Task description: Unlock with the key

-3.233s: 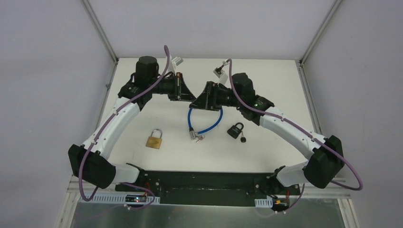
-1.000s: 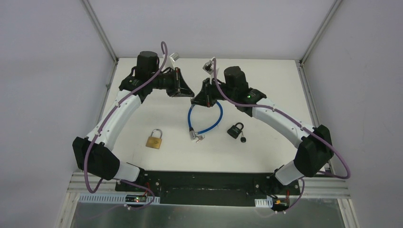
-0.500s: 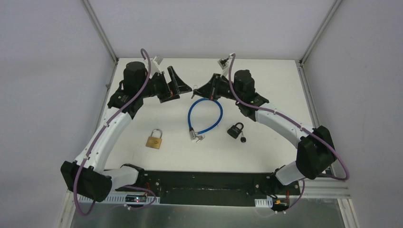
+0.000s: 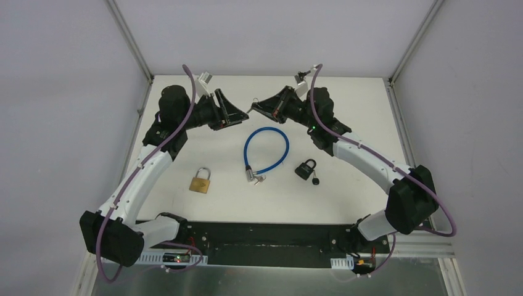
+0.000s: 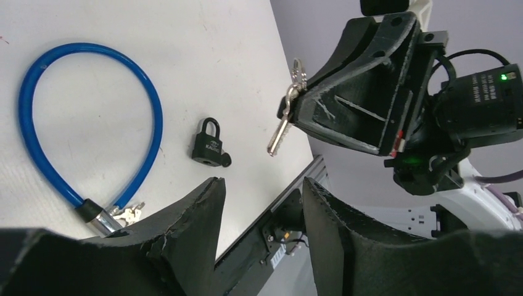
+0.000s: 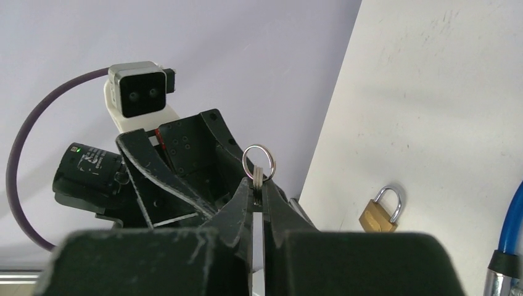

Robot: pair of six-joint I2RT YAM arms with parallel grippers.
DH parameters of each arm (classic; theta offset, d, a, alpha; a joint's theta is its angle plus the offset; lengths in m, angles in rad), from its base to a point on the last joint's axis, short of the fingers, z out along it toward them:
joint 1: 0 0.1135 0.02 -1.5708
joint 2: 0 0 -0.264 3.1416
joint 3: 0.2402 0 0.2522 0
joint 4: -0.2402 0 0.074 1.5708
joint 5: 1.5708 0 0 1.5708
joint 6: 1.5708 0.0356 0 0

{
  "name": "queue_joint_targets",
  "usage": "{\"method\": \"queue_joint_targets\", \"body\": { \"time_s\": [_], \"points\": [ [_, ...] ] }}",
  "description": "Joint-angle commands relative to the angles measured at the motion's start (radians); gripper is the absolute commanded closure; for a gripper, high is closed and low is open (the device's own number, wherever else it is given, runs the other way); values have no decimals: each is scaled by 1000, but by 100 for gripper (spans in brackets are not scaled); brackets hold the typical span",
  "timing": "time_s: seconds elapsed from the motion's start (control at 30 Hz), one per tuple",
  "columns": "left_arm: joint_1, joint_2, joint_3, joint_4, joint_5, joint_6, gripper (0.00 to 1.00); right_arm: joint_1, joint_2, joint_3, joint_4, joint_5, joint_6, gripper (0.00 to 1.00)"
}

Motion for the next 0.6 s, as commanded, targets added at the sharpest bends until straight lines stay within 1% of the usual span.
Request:
{"method": "queue_joint_targets", "body": {
  "time_s": [0.0, 0.07, 0.17, 0.23, 0.37, 0.57],
  "points": [
    [2, 26, 43, 38, 31, 54, 50, 1, -10, 62, -36, -21, 55, 100],
    [2, 39, 61, 2, 34, 92, 51, 1, -6, 71, -60, -40, 53, 100],
    [2, 57, 83, -6, 65, 113, 55, 4, -2, 86, -101, -68, 34, 100],
    [2, 67, 91, -6, 84, 115, 60, 4, -2, 92, -127, -80, 16, 100],
    [2, 68, 91, -5, 124, 155, 75, 5, 3, 103, -153, -107, -1, 100],
    [2, 65, 73, -8, 165, 189, 88, 7, 22, 147, -223, -160, -62, 100]
  ]
}}
